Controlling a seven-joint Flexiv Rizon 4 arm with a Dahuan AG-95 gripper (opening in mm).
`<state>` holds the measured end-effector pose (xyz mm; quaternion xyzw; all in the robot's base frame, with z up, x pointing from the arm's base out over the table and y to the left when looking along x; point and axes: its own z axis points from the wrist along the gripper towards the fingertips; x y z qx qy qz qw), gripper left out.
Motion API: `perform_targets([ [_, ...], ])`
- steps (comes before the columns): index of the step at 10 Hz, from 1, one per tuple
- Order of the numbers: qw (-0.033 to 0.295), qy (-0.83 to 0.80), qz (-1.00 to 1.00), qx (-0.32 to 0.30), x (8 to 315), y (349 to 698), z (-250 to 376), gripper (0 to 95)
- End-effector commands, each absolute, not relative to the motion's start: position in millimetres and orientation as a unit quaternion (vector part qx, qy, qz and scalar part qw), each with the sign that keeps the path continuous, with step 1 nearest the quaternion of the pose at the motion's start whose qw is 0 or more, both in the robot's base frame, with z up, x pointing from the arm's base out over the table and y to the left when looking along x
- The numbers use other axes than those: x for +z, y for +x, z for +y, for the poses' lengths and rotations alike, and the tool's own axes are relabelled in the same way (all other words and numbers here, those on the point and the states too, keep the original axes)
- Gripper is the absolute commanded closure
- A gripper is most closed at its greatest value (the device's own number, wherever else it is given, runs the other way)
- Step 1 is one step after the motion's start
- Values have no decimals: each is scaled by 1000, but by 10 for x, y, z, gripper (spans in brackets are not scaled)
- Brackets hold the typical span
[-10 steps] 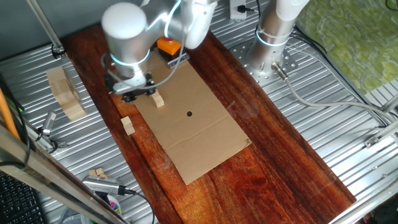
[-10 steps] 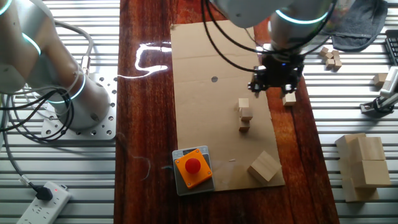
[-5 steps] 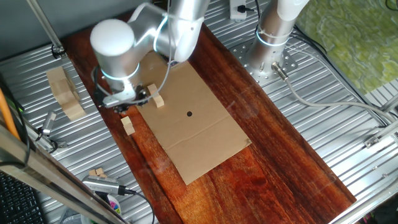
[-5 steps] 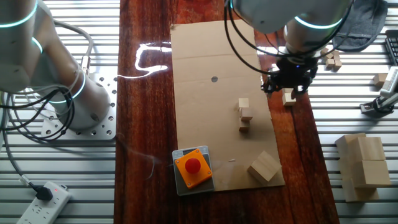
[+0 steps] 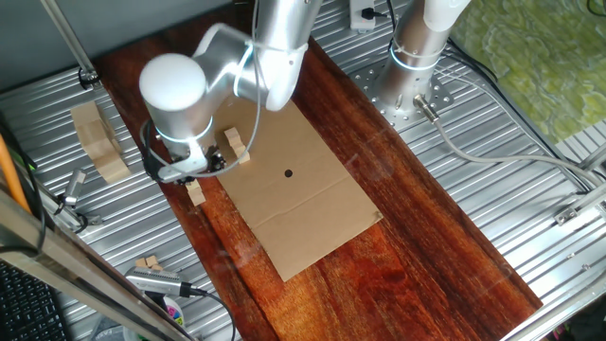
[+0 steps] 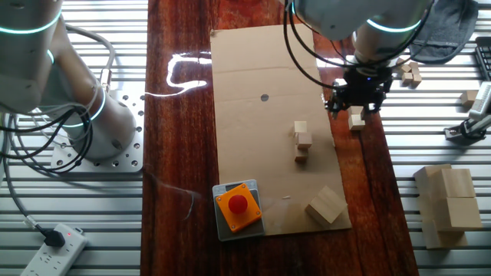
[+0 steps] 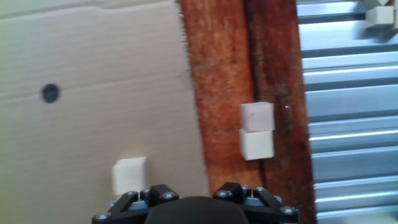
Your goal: Stack the blocks into a pyramid shape
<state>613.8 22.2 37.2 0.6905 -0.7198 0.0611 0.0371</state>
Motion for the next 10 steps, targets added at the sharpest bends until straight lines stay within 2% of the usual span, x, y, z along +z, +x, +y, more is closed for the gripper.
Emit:
perform_targets([
  [1,34,698,-713,60,364,6145,227,380],
  [10,28,710,-702,50,334,6230,183,380],
])
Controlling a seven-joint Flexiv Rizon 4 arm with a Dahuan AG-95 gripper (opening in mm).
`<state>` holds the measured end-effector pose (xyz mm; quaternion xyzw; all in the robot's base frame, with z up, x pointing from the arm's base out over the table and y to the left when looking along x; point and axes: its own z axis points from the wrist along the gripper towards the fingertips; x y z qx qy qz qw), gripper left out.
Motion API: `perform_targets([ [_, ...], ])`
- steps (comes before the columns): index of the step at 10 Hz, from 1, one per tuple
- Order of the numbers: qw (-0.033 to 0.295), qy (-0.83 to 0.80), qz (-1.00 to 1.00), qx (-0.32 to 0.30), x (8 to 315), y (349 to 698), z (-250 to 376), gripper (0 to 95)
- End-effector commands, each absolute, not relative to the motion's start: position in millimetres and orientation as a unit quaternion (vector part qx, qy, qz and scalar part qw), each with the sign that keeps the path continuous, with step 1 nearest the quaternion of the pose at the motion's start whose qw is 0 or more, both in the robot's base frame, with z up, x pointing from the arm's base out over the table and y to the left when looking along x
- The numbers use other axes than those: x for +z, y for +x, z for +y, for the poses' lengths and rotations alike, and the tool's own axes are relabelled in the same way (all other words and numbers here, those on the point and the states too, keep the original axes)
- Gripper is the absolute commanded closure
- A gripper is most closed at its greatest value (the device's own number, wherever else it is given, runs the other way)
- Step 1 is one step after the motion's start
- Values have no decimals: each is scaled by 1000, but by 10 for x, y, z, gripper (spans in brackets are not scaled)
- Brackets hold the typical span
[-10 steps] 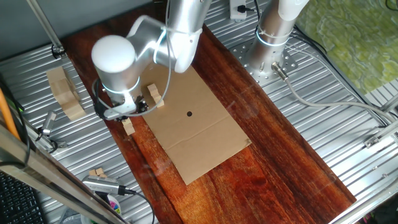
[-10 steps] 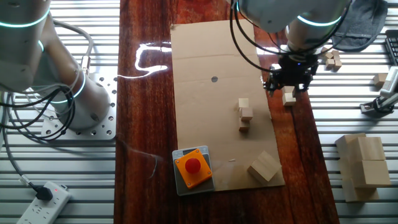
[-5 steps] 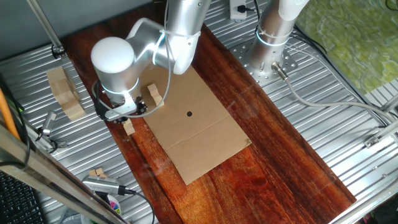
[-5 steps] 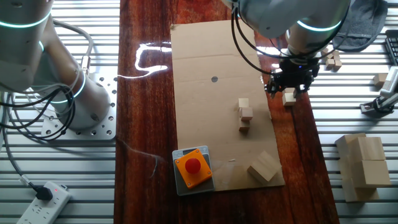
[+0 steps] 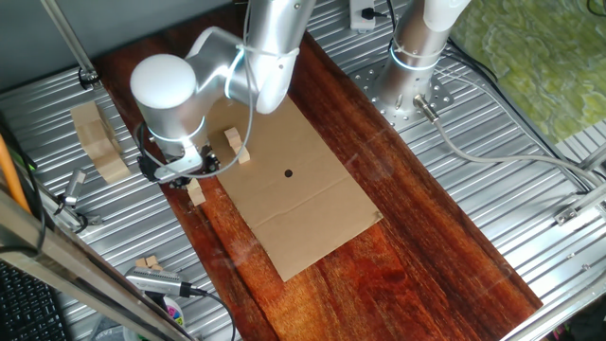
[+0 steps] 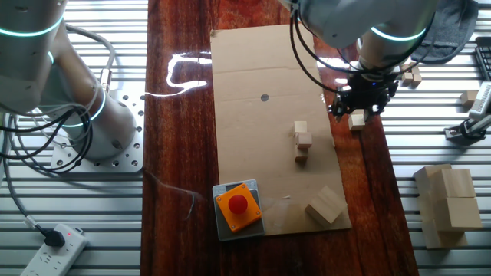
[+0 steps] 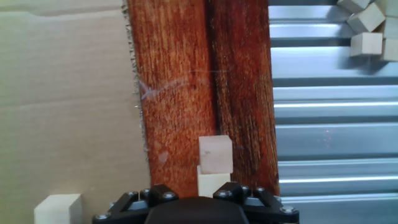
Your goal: Stack the blocks into a pyramid shape
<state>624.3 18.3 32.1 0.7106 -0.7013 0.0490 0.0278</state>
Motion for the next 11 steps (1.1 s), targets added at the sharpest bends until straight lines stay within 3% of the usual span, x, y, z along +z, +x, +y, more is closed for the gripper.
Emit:
perform_targets([
  [1,28,710,-702,50,325,6237,184,380],
  [8,26,713,-699,51,237,6261,168,380],
  [9,25,712,-700,51,219,6264,167,570],
  [11,24,710,-702,50,208,6266,169,570],
])
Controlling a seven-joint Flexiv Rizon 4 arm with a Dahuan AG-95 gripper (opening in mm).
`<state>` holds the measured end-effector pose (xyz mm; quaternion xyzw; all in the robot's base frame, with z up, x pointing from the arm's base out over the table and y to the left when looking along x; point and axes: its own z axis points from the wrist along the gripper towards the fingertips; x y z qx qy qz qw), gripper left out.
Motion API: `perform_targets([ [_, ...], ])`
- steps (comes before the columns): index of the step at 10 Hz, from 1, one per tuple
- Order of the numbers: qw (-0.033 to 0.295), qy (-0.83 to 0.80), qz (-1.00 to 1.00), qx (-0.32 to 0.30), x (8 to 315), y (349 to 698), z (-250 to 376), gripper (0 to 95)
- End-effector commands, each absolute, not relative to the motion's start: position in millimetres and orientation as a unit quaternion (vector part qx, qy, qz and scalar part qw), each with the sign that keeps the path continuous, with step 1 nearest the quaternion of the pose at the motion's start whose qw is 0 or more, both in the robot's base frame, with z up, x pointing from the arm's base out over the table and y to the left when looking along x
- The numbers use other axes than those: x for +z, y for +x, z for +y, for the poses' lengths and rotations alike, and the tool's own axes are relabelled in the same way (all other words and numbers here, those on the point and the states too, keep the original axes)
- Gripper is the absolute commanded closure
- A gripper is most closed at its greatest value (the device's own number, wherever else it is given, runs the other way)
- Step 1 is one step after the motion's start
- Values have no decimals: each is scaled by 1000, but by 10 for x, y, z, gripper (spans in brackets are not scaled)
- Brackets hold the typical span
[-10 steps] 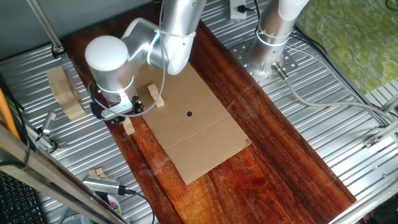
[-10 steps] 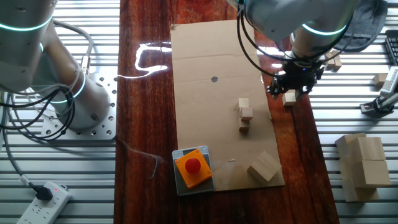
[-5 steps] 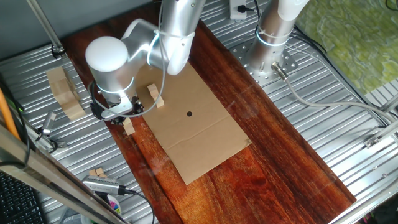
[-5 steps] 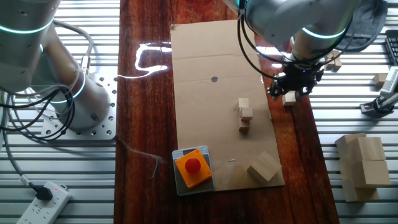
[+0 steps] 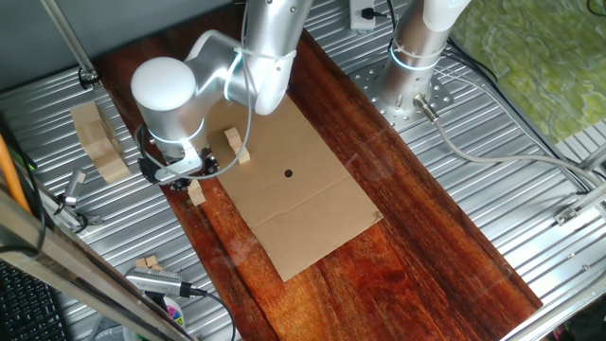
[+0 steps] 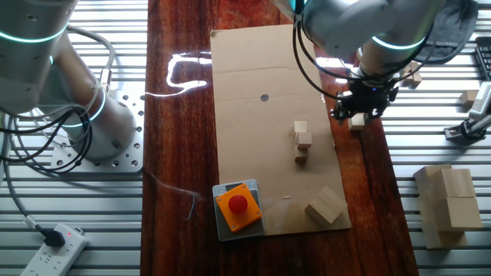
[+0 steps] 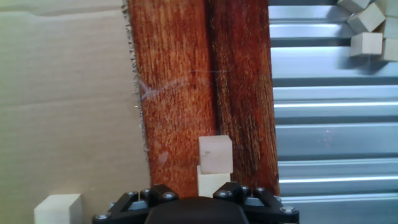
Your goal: Stack the blocks into a pyramid shape
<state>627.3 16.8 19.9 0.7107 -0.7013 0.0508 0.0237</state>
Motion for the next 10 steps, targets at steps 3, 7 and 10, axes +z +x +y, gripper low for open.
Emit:
perform_targets([
  [3,25,707,-704,52,210,6266,169,950],
  [7,26,704,-708,51,318,6230,91,950],
  [10,30,707,-704,54,562,6153,51,950],
])
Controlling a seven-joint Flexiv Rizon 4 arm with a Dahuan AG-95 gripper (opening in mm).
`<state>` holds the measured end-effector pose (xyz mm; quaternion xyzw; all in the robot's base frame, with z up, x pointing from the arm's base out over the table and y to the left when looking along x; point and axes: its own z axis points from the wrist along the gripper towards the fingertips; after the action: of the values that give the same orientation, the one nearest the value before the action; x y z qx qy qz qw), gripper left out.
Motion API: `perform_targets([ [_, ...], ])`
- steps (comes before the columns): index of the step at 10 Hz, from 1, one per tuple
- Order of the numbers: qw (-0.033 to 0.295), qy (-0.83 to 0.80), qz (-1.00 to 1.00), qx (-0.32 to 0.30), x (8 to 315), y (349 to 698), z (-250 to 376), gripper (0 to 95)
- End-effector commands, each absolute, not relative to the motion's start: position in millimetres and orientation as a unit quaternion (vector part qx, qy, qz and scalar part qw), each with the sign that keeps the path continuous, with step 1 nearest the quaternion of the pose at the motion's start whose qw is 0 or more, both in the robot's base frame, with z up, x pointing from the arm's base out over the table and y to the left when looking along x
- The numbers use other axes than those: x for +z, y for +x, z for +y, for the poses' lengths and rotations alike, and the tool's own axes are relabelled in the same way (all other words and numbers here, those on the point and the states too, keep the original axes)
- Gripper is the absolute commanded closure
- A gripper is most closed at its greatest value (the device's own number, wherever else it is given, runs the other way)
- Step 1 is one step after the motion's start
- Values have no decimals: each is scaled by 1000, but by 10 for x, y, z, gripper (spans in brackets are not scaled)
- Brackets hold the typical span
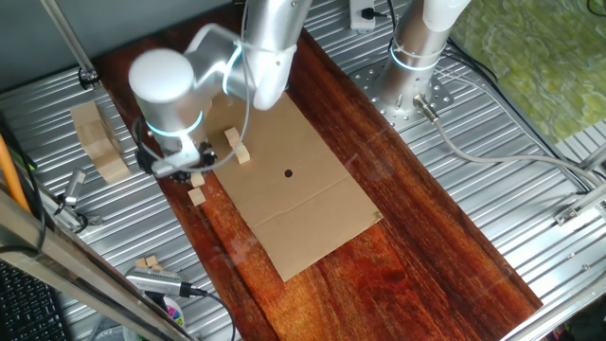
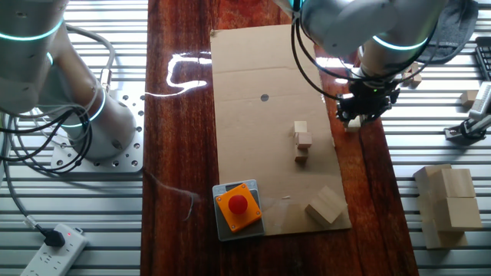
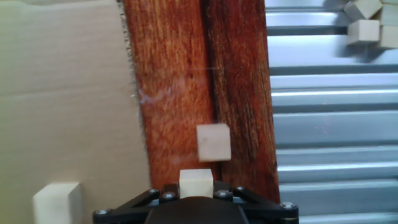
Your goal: Stack the blocks into a pyramid shape
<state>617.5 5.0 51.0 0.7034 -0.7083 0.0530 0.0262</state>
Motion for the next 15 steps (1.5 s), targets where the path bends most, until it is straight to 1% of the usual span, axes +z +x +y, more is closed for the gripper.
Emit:
perform_targets([
  [1,31,708,-703,55,602,6139,62,950],
  [2,35,710,-701,59,667,6110,69,950],
  [6,33,721,-690,59,754,5931,10,950],
  [9,26,722,-690,51,821,5605,-69,950],
  [12,25,720,-692,51,861,5351,-61,950],
  [15,20,716,-696,52,799,5172,-99,950],
])
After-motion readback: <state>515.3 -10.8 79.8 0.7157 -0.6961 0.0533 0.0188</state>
